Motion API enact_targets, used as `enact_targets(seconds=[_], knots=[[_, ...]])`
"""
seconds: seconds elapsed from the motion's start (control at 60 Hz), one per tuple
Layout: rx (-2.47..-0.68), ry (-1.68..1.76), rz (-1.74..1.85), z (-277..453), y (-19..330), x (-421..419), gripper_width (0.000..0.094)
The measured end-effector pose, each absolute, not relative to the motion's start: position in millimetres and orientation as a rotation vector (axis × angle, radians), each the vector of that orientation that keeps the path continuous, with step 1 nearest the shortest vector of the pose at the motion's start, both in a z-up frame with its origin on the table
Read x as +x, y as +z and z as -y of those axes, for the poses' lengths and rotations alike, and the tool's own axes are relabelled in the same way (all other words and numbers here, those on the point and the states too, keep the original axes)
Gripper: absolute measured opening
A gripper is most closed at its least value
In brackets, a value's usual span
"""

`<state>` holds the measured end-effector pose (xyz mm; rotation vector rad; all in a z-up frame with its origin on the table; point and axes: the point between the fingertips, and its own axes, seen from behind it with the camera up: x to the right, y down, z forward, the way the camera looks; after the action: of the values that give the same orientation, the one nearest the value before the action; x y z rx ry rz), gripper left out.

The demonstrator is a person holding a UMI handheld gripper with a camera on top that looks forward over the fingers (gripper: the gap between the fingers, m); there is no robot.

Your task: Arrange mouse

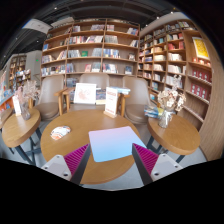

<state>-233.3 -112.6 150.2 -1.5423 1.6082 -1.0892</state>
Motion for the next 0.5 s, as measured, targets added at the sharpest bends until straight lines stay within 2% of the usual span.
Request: enact_targets(seconds=[0.5], knots=[[-1.637, -0.981, -1.569, -11.5, 115.0, -204.9, 0.0858]])
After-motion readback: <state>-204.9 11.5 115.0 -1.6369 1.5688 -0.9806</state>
